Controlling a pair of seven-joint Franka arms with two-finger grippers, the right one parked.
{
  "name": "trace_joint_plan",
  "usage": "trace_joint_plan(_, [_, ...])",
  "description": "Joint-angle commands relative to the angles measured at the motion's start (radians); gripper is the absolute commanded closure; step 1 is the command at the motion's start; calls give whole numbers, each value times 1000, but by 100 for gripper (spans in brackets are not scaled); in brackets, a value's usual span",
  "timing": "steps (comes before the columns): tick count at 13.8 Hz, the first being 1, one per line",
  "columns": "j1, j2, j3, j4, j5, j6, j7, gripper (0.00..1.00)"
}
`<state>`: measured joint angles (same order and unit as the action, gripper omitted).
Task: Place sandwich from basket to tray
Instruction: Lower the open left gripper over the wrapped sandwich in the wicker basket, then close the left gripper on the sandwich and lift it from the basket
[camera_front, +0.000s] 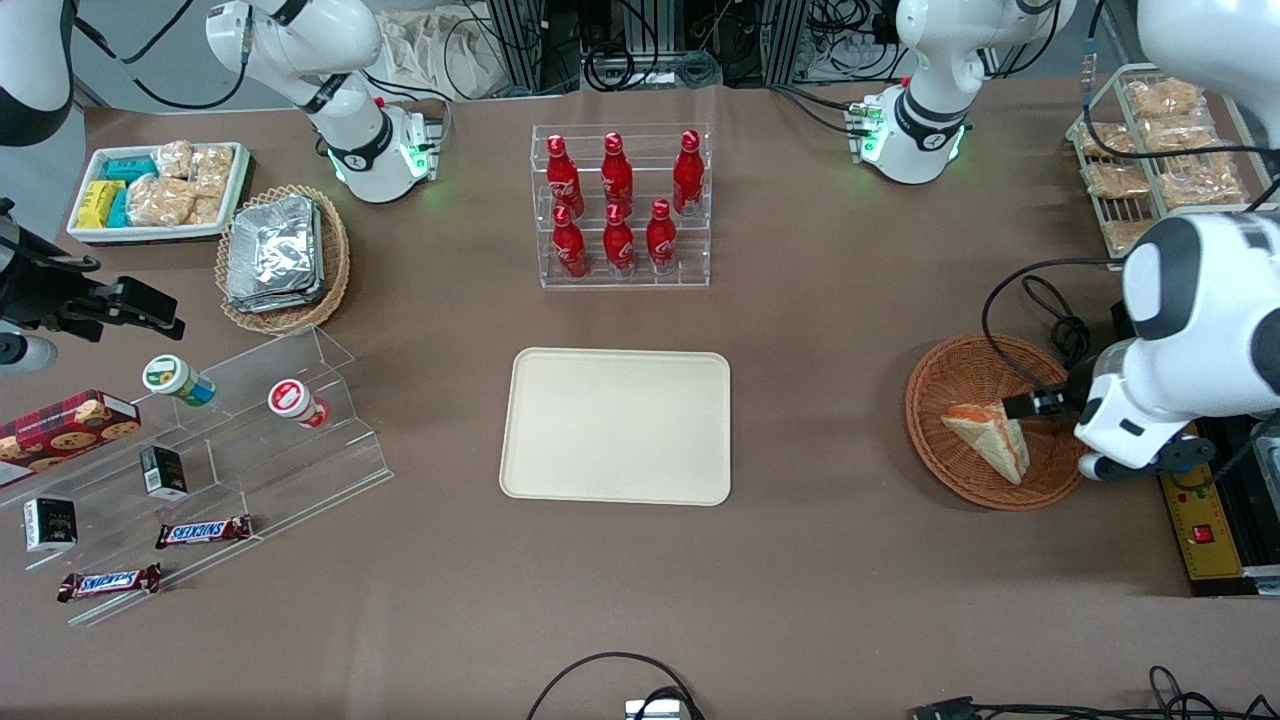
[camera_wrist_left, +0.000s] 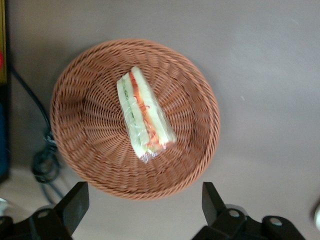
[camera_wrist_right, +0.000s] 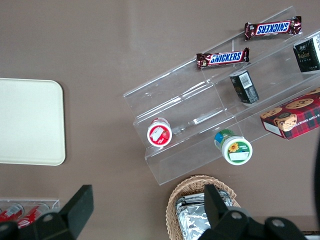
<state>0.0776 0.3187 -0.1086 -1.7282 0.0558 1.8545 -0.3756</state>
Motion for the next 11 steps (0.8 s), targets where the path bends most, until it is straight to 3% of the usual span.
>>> trace_joint_plan(1, [4,-32,-3,-135,12,115,-217,0])
trace_joint_plan(4, [5,-30,0,-232,7,256,-278,0])
trace_joint_plan(11, [41,45,24,-286,4,399,-327,0])
